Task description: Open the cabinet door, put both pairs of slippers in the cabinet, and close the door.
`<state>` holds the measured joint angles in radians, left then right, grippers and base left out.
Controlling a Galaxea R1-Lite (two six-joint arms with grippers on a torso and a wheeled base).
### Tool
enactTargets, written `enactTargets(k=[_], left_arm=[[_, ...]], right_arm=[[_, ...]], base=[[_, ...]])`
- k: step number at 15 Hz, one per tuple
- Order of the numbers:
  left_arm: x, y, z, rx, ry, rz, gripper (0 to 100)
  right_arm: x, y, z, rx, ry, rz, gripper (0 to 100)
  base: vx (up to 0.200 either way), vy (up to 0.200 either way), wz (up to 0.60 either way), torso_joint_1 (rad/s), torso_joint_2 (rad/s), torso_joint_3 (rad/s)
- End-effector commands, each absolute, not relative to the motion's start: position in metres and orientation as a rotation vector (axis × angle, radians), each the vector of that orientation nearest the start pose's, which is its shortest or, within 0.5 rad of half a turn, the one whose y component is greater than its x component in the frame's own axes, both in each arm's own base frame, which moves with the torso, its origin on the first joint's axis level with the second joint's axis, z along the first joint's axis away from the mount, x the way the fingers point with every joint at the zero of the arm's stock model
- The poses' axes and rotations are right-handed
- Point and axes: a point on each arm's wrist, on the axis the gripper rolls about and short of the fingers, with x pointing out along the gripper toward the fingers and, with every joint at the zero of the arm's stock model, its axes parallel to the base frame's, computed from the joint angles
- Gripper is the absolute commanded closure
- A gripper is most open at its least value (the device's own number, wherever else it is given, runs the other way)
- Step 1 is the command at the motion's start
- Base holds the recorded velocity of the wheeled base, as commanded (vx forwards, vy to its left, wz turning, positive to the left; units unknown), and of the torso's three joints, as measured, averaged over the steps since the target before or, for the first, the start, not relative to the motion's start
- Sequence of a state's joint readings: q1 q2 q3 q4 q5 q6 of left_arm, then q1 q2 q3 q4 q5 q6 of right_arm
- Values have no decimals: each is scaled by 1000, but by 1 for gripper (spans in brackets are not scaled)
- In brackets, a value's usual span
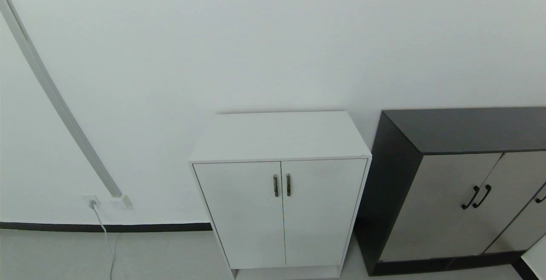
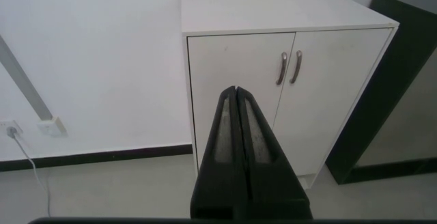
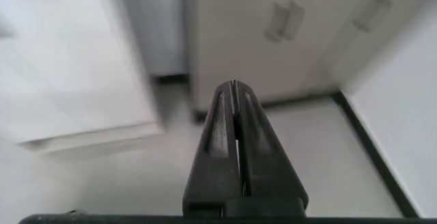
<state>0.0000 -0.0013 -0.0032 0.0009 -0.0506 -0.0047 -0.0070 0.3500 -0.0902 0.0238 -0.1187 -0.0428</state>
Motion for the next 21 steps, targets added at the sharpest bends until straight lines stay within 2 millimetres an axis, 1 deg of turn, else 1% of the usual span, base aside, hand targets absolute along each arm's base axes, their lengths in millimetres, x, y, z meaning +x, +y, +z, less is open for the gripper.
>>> enactTargets(k=[1, 5, 7, 9, 11, 14, 18, 19, 21], left_arm=[[-23, -1, 76, -5, -1, -51, 100], [-23, -1, 76, -5, -1, -51, 100], [-23, -1, 76, -5, -1, -51, 100], [-23, -1, 76, -5, -1, -51, 100], [-23, -1, 76, -5, -1, -51, 100], [-23, -1, 76, -6, -1, -51, 100], [-23, -1, 76, -6, -1, -51, 100], [-23, -1, 76, -6, -1, -51, 100], [-23, -1, 76, -6, -1, -51, 100]], right_arm=[[-10, -2, 93, -49, 183, -76, 100], [-12, 0, 90, -38, 156, 8, 100], [-12, 0, 88, -38, 162, 9, 100], [-10, 0, 79, -36, 155, 9, 100], [-11, 0, 78, -30, 150, 8, 100], [-15, 0, 77, -30, 107, 5, 100], [-23, 0, 76, -29, 2, -3, 100], [-23, 0, 76, -17, 2, -8, 100], [-23, 0, 76, 61, -4, -26, 100]], base=[[0, 0, 0, 0, 0, 0], [0, 0, 0, 0, 0, 0], [0, 0, 0, 0, 0, 0], [0, 0, 0, 0, 0, 0], [0, 0, 0, 0, 0, 0], [0, 0, 0, 0, 0, 0], [0, 0, 0, 0, 0, 0], [0, 0, 0, 0, 0, 0], [0, 0, 0, 0, 0, 0]])
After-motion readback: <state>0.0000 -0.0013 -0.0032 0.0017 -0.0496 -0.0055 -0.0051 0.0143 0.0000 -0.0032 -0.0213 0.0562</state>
